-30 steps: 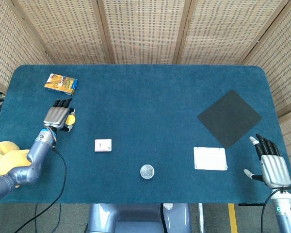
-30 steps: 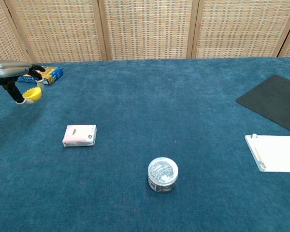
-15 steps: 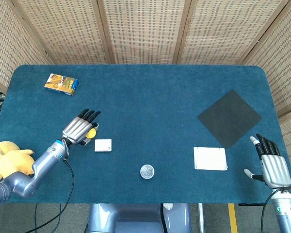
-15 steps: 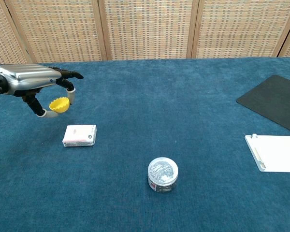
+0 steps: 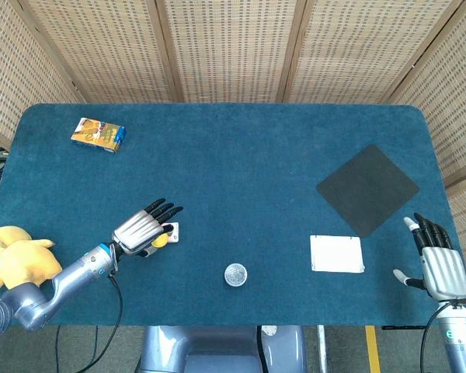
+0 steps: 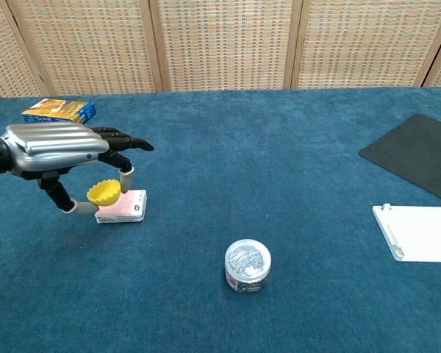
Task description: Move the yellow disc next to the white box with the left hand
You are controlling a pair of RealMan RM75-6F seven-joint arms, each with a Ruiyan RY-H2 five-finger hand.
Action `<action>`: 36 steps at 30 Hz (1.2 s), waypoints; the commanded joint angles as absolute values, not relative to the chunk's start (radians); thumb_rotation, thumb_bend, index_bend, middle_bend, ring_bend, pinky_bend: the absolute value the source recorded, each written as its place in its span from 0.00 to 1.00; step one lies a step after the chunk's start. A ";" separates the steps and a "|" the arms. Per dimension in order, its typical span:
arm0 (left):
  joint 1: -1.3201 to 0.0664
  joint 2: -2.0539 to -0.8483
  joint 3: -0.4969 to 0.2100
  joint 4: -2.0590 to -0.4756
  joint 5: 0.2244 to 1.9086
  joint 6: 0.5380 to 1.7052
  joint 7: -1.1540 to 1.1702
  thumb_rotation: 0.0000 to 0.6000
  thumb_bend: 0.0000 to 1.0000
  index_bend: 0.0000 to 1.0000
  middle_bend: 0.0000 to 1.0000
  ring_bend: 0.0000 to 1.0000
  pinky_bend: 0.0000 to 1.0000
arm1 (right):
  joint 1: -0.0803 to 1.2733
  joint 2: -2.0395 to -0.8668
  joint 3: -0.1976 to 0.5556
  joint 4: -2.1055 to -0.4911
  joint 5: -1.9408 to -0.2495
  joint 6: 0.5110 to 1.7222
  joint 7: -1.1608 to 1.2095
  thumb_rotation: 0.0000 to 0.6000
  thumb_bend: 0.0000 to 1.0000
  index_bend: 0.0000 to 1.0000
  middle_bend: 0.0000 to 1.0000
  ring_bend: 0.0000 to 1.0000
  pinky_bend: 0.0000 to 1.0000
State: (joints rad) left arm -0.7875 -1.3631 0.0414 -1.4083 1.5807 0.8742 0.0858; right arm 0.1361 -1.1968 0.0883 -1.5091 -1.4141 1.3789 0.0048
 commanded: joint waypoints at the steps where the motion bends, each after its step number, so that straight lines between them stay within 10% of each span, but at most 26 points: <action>1: -0.785 -1.362 0.052 -1.407 1.595 0.880 0.084 1.00 0.34 0.45 0.00 0.00 0.00 | 0.136 -1.197 0.088 -1.509 -1.415 1.380 0.005 1.00 0.00 0.08 0.00 0.00 0.06; 36: -0.778 -1.464 0.111 -1.282 1.677 0.890 0.110 1.00 0.35 0.42 0.00 0.00 0.00 | 0.129 -1.184 0.092 -1.511 -1.418 1.392 0.035 1.00 0.00 0.08 0.00 0.00 0.06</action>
